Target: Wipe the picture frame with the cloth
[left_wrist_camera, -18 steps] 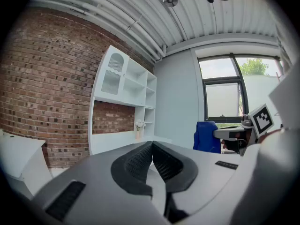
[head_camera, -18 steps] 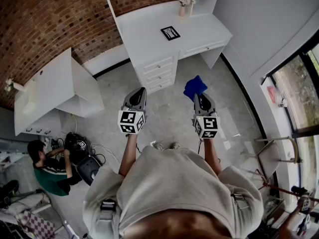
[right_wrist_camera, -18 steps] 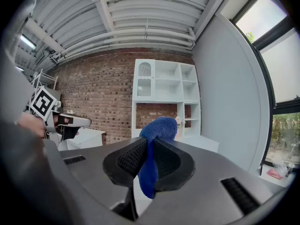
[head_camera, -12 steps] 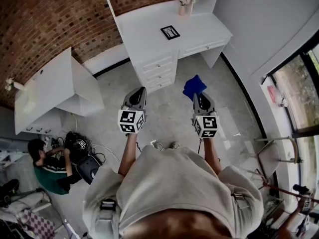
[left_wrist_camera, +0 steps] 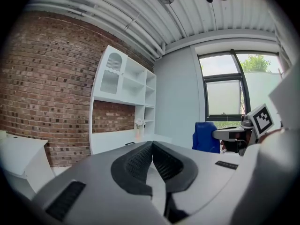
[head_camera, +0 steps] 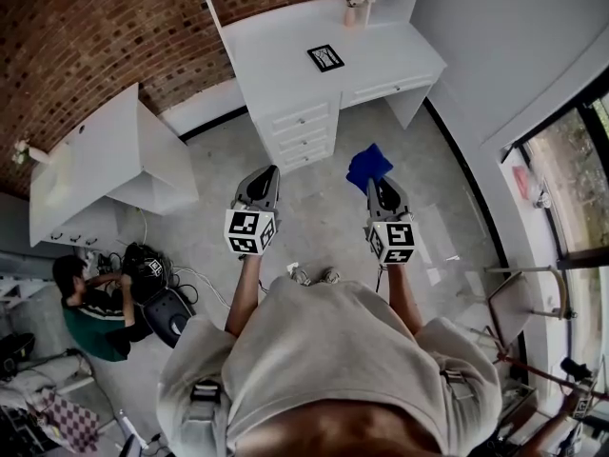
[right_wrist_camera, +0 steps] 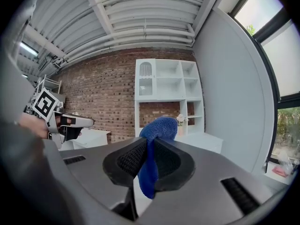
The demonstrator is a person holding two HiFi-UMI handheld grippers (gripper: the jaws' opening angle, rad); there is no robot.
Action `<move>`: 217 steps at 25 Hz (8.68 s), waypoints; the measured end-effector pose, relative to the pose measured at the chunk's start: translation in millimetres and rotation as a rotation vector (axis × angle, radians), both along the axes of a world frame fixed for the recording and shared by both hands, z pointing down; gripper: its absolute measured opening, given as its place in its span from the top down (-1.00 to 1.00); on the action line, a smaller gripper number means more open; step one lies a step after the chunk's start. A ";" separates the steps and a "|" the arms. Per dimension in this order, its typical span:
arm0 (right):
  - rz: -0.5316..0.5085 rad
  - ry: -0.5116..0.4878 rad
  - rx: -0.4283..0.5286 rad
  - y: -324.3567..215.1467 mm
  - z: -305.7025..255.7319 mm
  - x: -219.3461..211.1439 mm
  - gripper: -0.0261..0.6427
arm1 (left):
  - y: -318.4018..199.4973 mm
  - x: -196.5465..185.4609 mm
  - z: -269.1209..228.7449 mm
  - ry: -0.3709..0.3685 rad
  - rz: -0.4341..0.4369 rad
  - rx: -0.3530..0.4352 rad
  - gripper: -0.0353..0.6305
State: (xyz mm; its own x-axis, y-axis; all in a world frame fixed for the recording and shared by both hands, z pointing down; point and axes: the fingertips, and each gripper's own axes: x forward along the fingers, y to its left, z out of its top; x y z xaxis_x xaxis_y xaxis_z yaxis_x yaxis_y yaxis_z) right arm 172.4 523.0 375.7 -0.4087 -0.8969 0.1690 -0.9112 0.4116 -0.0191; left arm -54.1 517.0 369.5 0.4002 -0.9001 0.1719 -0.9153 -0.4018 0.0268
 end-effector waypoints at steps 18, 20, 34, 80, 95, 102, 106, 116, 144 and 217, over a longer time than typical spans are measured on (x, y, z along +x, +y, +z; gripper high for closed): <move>-0.026 -0.011 -0.010 -2.7 12.7 46.7 0.75 | -1.9 56.2 13.8 -0.005 -0.012 -0.012 0.85; -0.029 -0.007 -0.011 -5.7 13.7 48.6 0.75 | -5.4 60.0 14.6 -0.002 -0.011 -0.012 0.85; -0.043 -0.008 -0.003 -39.1 20.2 41.2 0.75 | -37.2 53.8 25.4 0.004 -0.030 -0.010 0.85; 0.113 0.050 -0.008 -387.9 15.7 -84.9 0.75 | -419.8 -63.7 35.5 0.074 0.142 -0.023 0.85; 0.111 0.046 -0.057 -414.5 38.5 -83.7 0.75 | -442.5 -63.5 61.8 0.074 0.137 -0.087 0.85; 0.086 0.032 -0.072 -453.0 49.1 -76.4 0.75 | -474.0 -54.7 69.8 0.055 0.121 -0.106 0.85; 0.071 0.023 -0.082 -484.5 53.4 -70.8 0.75 | -502.2 -47.6 72.3 0.047 0.110 -0.115 0.85; -0.038 -0.006 -0.095 -585.2 41.1 -59.6 0.75 | -584.4 -28.0 61.0 0.027 0.023 -0.123 0.85; -0.344 -0.021 -0.199 -728.0 92.1 -48.8 0.74 | -669.5 6.8 112.9 0.031 -0.214 -0.300 0.84; -0.326 0.077 -0.347 -716.7 162.5 -119.8 0.74 | -654.1 82.2 321.4 -0.155 0.063 -0.616 0.59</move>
State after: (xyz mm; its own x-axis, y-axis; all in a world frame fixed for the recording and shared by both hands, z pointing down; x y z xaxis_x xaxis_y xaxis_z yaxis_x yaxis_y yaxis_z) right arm 52.6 -193.6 538.2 -0.6334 -0.6094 0.4768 -0.7401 0.6571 -0.1434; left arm 28.0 -137.2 690.9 0.3780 -0.5931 0.7109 -0.9022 -0.4082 0.1392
